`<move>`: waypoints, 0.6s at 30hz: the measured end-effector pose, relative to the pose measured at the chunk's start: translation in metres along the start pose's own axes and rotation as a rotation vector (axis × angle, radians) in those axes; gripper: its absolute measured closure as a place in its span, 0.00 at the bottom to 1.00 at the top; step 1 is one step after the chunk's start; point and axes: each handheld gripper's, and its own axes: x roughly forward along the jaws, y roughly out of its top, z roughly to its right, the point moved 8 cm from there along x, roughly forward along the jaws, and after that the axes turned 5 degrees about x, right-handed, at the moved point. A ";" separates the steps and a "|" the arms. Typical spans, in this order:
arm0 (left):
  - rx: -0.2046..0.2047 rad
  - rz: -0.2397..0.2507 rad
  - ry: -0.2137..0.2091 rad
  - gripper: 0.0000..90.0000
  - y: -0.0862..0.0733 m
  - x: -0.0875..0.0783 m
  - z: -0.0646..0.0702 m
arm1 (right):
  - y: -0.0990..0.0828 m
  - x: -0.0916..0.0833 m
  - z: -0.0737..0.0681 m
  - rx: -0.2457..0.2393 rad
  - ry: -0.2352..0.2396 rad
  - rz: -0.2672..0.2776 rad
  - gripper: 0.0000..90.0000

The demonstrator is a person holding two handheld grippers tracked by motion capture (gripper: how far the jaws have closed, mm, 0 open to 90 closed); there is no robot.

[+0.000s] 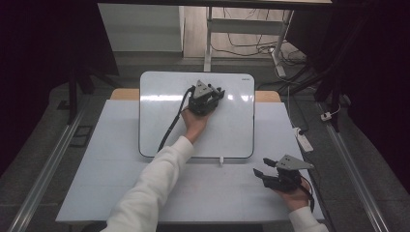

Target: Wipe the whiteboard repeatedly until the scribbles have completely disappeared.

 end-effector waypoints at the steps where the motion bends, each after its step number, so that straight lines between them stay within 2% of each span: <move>1: -0.013 0.006 0.036 0.87 0.003 -0.008 -0.016 | 0.000 0.000 0.000 -0.001 0.000 0.001 0.45; 2: -0.013 0.006 0.036 0.87 0.003 -0.008 -0.016 | 0.000 0.000 0.000 -0.001 0.000 0.001 0.45; 3: -0.042 0.017 0.066 0.87 0.006 -0.017 -0.033 | 0.000 -0.001 -0.001 -0.003 0.000 0.003 0.45; 5: -0.054 0.022 0.083 0.87 0.007 -0.022 -0.043 | 0.001 -0.001 -0.001 -0.002 0.000 0.004 0.45; 8: -0.057 0.027 0.084 0.87 0.005 -0.022 -0.042 | 0.001 0.000 -0.001 -0.005 0.001 0.002 0.45; 10: -0.048 0.022 0.046 0.87 0.000 -0.014 -0.025 | 0.001 0.001 -0.002 -0.006 0.002 0.000 0.45; 13: -0.015 0.013 0.015 0.87 -0.004 -0.007 -0.006 | 0.001 0.001 -0.002 -0.005 0.001 -0.002 0.45; 16: -0.002 0.011 0.016 0.87 -0.005 -0.009 -0.006 | 0.000 0.001 -0.001 -0.002 0.001 -0.003 0.45; 18: -0.007 0.013 0.058 0.87 -0.005 -0.021 -0.025 | 0.000 0.002 -0.001 -0.002 0.001 -0.002 0.45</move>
